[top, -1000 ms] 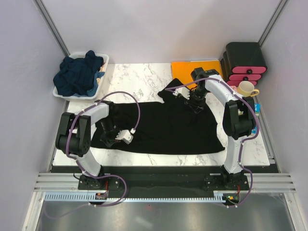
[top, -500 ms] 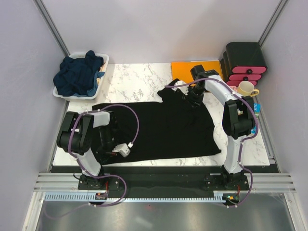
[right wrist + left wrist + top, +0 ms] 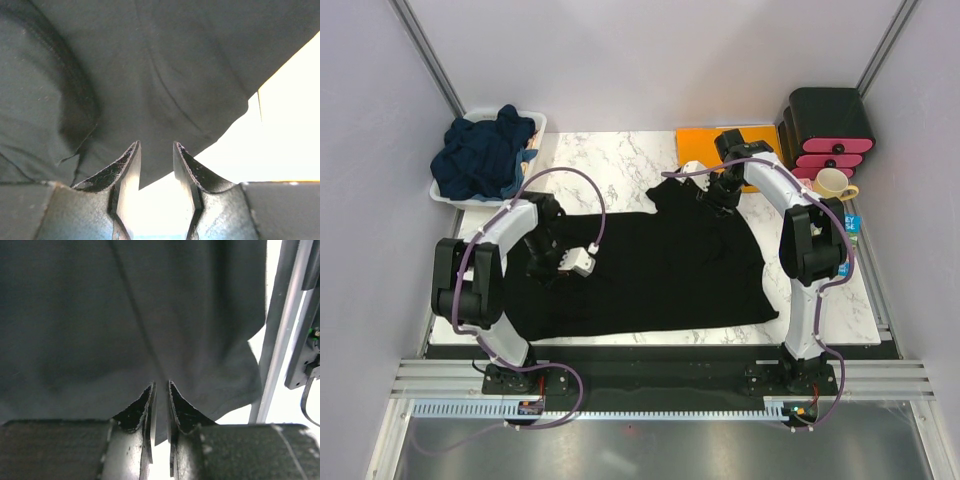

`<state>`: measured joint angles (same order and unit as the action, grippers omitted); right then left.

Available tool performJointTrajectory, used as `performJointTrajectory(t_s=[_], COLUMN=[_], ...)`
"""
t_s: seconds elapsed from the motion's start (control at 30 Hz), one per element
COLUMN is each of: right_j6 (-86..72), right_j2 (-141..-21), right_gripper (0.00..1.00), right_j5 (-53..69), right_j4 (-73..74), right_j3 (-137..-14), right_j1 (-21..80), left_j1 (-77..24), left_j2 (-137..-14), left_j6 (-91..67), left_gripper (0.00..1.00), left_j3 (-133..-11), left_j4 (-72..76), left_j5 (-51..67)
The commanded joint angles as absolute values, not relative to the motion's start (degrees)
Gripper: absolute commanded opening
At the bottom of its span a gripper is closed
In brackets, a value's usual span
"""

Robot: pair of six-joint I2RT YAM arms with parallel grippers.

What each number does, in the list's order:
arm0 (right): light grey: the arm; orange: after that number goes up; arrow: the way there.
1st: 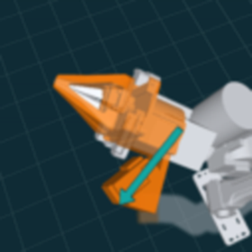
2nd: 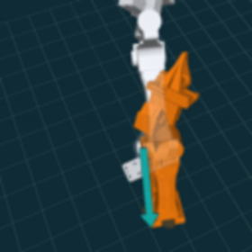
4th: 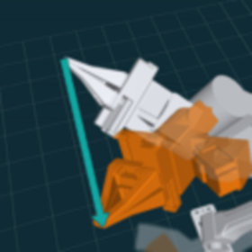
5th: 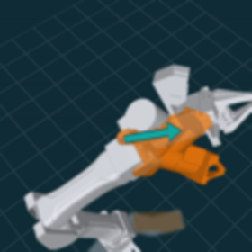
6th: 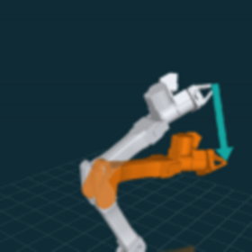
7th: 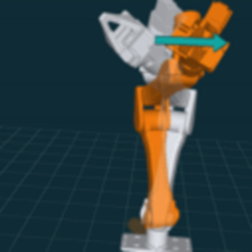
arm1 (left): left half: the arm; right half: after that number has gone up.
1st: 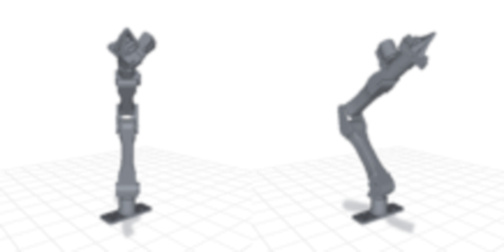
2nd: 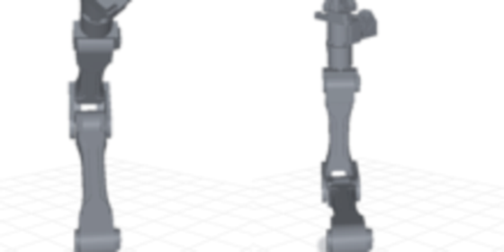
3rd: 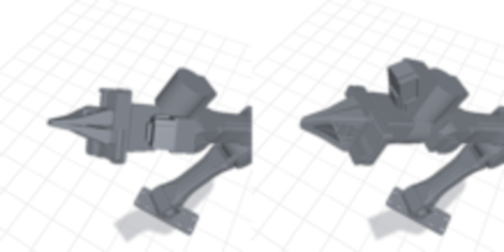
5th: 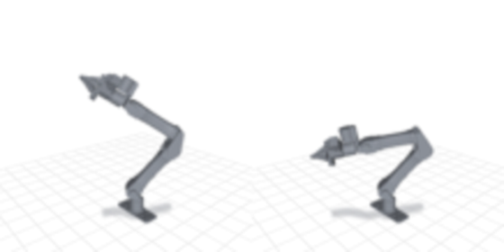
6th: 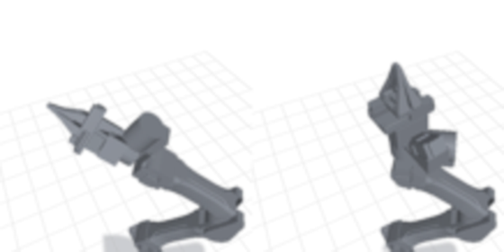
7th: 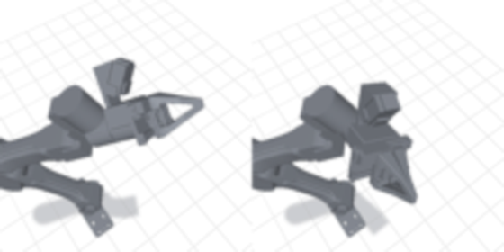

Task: Fold and stack the t-shirts
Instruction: Fold the tshirt

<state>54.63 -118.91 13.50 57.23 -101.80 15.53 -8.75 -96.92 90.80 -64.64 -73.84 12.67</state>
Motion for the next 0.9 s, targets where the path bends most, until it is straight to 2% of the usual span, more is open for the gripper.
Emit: performJointTrajectory(t_s=[0.0,0.1,0.2,0.33,0.6,0.67,0.73,0.8,0.87], right_j6=[54.1,53.5,53.3,53.3,51.7,49.5,45.6,42.6,38.4], right_j2=[-119.8,-119.7,-119.4,-119.0,-118.7,-119.6,-120.9,-124.2,-128.3], right_gripper=[0.41,0.4,0.4,0.4,0.42,0.44,0.54,0.58,0.58], right_j5=[14.9,15.2,15.3,14.7,13.1,12.7,11.9,10.6,9.8], right_j4=[56.0,55.5,54.8,54.8,51.6,50.5,48.4,47.7,47.6], right_j3=[-104.7,-104.3,-103.7,-103.4,-103.0,-103.4,-105.4,-108.1,-112.9], right_j1=[15.6,15.6,15.6,15.6,14.9,14.9,14.7,14.4,14.1], left_j1=[-8.9,-9.0,-9.1,-9.0,-5.5,-5.4,-5.4,-5.0,-4.0], left_j2=[-94.6,-94.4,-95.5,-99.2,-96.6,-96.2,-96.7,-98.6,-100.2], left_j6=[92.7,93.6,93.7,91.1,87.9,86.7,83.7,79.3,76.5], left_gripper=[0.18,0.18,0.03,0.02,0.02,0.27,0.61,0.73,0.74], left_j3=[-67.1,-64.0,-59.7,-56.6,-74.9,-77.6,-80.7,-81.9,-82.0], left_j4=[-81.4,-80.2,-77.4,-72.9,-78.0,-78.0,-76.3,-71.2,-66.4], left_j5=[14.7,14.5,14.0,9.8,20.1,22.1,22.3,20.4,18.1])
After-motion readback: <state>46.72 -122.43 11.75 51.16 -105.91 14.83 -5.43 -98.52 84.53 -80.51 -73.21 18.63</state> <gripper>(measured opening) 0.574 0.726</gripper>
